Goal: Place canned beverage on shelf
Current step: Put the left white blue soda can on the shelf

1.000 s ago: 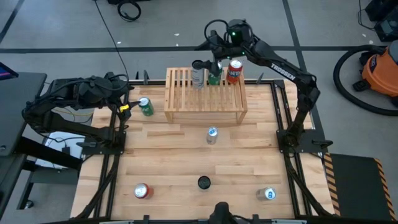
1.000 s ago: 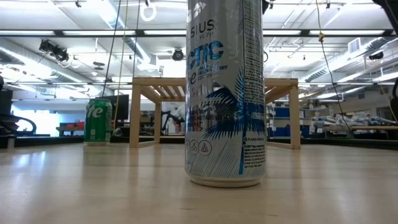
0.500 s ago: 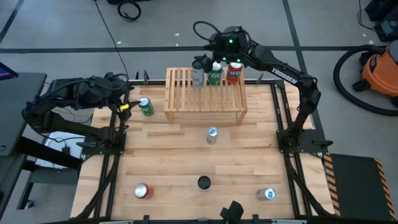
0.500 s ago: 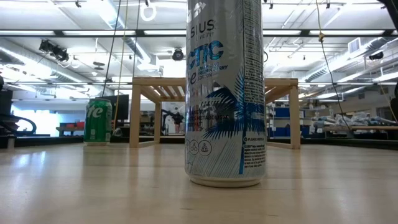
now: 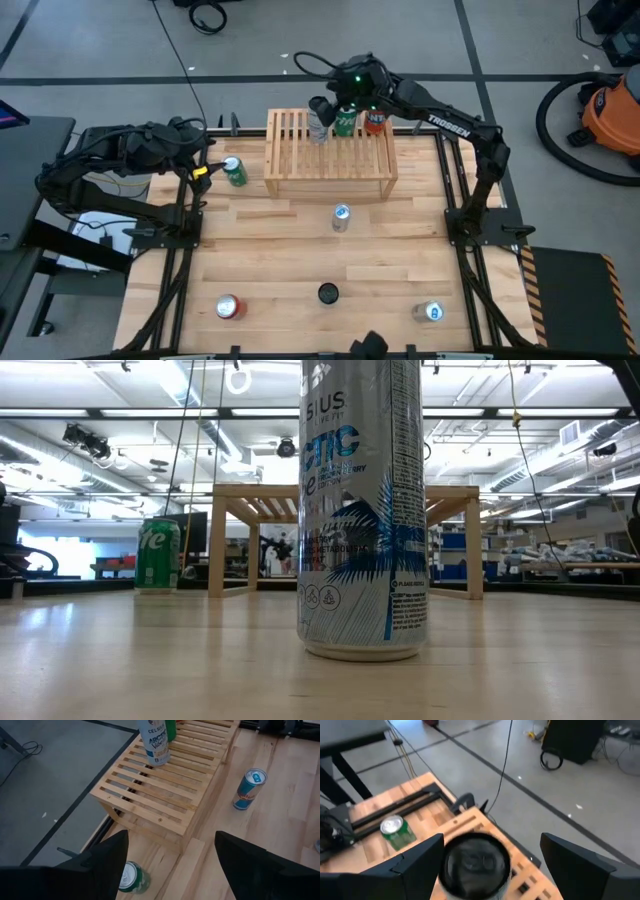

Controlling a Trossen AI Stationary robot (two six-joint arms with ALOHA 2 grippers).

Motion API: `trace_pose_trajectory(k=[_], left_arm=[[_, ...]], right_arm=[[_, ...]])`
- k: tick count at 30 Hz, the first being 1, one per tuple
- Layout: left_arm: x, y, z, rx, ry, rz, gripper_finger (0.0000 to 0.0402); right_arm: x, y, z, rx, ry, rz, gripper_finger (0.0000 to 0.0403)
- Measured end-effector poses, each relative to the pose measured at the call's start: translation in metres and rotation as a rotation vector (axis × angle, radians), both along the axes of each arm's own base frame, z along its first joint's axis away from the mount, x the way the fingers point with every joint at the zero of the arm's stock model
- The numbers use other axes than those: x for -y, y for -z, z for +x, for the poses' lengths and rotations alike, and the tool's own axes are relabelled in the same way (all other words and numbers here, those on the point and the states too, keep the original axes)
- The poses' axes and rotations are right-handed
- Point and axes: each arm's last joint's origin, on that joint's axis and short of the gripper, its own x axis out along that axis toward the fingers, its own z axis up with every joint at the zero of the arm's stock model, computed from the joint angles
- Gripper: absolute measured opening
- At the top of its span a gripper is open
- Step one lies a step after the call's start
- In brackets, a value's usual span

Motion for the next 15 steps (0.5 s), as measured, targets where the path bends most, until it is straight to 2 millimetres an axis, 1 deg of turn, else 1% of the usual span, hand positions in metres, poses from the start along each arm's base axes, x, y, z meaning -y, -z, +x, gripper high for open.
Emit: trace_pose_trajectory(k=[5, 15], left_arm=[[0.000, 0.000, 0.000, 0.000, 0.001, -0.001, 0.0299], [0.000, 0.000, 0.000, -0.001, 0.001, 0.000, 0.0299]], right_arm=[[-0.005, 0.002, 0.002, -0.008, -0.002, 0.029, 0.0341], [-0.013, 0.003, 0.005, -0.015, -0.022, 0.033, 0.0341]])
